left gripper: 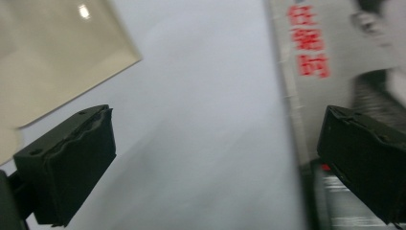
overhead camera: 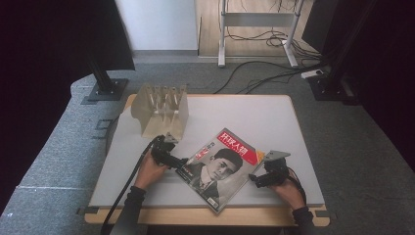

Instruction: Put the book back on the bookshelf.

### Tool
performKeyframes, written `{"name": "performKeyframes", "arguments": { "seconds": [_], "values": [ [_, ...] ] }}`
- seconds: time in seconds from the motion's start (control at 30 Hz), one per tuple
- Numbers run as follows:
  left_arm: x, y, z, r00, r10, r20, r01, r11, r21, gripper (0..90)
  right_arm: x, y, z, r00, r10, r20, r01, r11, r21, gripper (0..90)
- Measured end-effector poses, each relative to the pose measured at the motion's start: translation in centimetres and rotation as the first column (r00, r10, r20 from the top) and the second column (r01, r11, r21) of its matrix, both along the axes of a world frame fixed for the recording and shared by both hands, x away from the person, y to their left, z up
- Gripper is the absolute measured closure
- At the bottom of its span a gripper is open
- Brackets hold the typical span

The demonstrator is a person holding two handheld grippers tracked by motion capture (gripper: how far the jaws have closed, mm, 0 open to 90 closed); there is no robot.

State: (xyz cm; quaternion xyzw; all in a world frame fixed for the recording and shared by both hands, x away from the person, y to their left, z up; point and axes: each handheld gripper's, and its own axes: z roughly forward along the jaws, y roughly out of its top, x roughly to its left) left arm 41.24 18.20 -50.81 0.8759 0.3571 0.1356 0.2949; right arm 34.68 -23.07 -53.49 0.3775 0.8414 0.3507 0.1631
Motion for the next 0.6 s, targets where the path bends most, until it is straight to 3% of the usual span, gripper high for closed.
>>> {"name": "performKeyframes", "arguments": {
  "seconds": [0.13,0.17,0.23,0.3,0.37,0.5,0.53,0.6],
  "values": [
    [0.3,-0.1,-0.9,0.9998,-0.001,-0.018,0.002,0.9998,0.017,0.0,0.0,0.0,0.0,1.0000,0.002,0.003,-0.002,1.000,0.000,0.0],
    [0.2,0.0,-0.9,0.9999,0.002,-0.014,-0.002,0.9999,0.010,0.0,0.1,0.0,0.0,1.0000,0.002,0.000,-0.002,1.000,0.002,0.0],
    [0.0,0.0,-1.0,0.9989,-0.015,-0.044,0.013,0.9990,-0.042,0.0,0.2,0.1,0.0,1.0000,0.004,-0.005,-0.004,1.000,0.001,0.0],
    [-0.1,-0.1,-1.2,0.9974,-0.033,-0.064,0.030,0.9983,-0.049,0.0,0.3,0.0,0.1,1.0000,0.002,-0.006,-0.002,1.000,-0.001,0.0],
    [-0.6,-0.5,-1.1,0.9985,-0.038,-0.039,0.037,0.9987,-0.035,0.0,0.7,0.0,0.1,0.9999,0.004,-0.014,-0.004,1.000,0.004,0.0],
    [-0.4,-0.1,-0.6,0.9984,0.040,0.039,-0.041,0.9989,0.022,0.0,1.1,0.0,0.2,0.9997,0.008,-0.022,-0.008,1.000,-0.006,0.0],
    [-0.2,0.1,-0.7,0.9973,0.059,0.043,-0.061,0.9976,0.033,0.0,1.1,0.0,0.2,0.9997,0.008,-0.022,-0.008,1.000,-0.006,0.0],
    [0.2,0.3,-1.2,0.9991,0.042,0.010,-0.043,0.9985,0.034,0.0,1.3,0.0,0.1,0.9997,0.006,-0.022,-0.006,1.000,-0.003,0.0]
  ]
}}
